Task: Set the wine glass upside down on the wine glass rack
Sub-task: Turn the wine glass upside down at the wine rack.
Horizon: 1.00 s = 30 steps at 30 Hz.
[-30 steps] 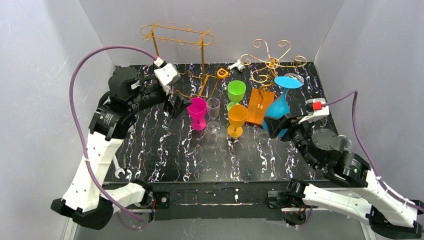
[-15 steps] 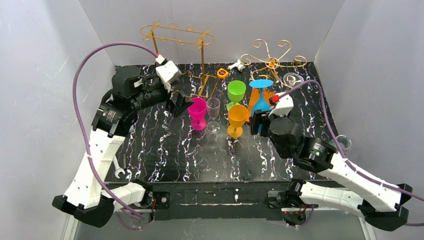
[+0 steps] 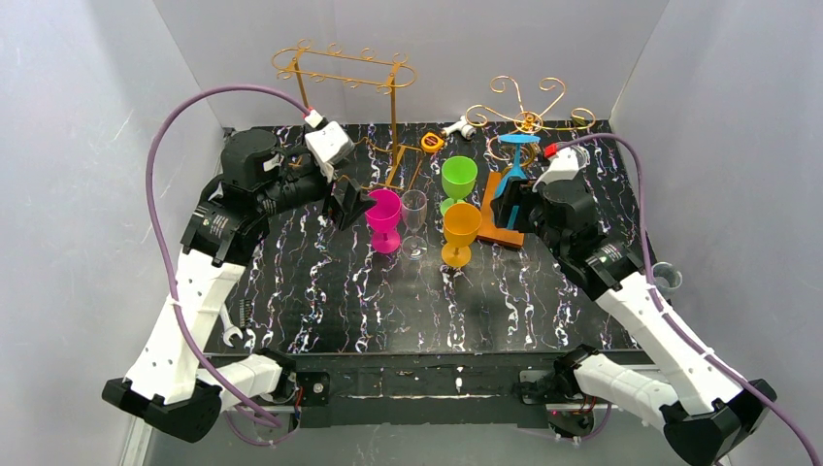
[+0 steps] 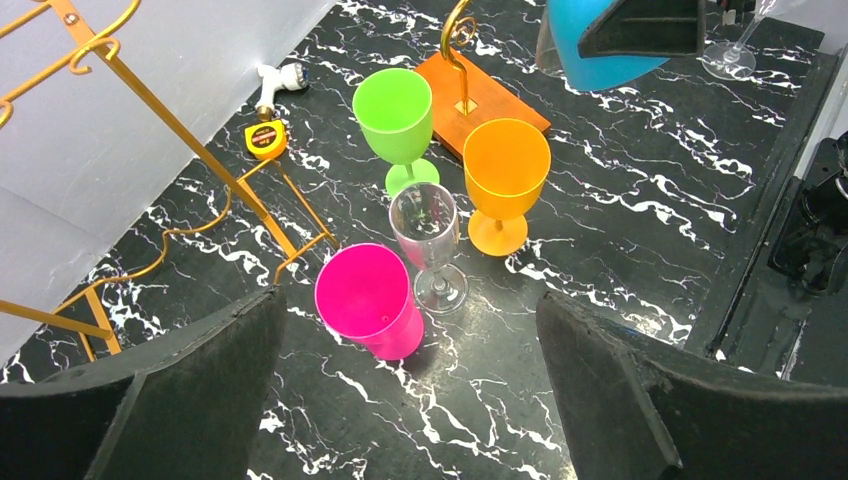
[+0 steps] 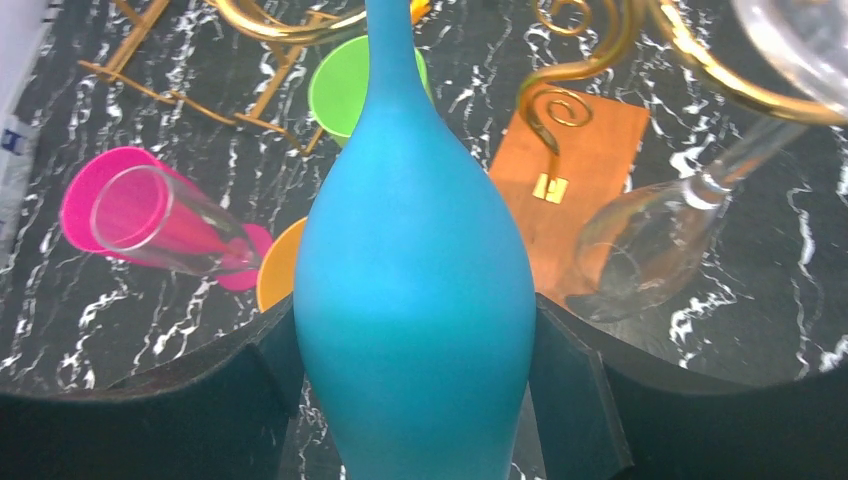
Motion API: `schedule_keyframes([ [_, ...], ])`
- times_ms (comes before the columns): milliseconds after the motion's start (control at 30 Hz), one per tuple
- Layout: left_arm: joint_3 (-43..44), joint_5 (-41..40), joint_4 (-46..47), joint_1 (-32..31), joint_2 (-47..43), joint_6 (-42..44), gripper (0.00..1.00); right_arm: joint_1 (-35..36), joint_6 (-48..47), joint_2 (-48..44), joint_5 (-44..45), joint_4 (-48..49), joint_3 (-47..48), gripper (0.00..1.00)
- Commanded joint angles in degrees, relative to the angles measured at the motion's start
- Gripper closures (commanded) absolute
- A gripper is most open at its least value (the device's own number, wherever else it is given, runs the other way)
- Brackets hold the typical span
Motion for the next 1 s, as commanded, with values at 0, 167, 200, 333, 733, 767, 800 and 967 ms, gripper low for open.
schedule_keyframes([
  [0,-1.52,0.63,0.34,-0.29,-1.59,0.76,0.06,-0.4,-0.83,-0.79,-4.96,6.21,-1.79,0.55],
  [167,-2.31,0.67,0.6,-0.33,-1.69,1.07,0.06,-2.04,-0.85,0.87,-5.51,8.22,-1.97,0.55],
  [200,-2.5,0.54,0.67,-0.25,-1.74,1.11,0.06,-2.66,-0.85,1.3,-6.08,8.68,-2.0,0.55],
  [333,-2.78,0.46,0.61,-0.26,-2.05,1.62,0.06,-5.68,-0.6,2.32,-9.0,10.46,-2.36,0.56],
  [733,-4.03,0.91,0.34,-0.29,-2.93,1.88,0.05,-7.22,-2.42,4.92,-13.53,13.35,-2.36,0.57],
  [767,-4.1,1.02,0.34,-0.31,-2.96,1.79,0.05,-7.23,-2.62,5.01,-13.51,13.4,-2.4,0.57],
  [800,-4.11,1.07,0.34,-0.23,-2.99,1.73,0.05,-7.27,-2.88,5.13,-13.52,13.47,-2.28,0.57],
  [967,-4.55,1.17,0.27,-0.31,-3.19,1.51,0.05,-7.18,-4.58,6.18,-14.01,13.69,-1.36,0.58],
])
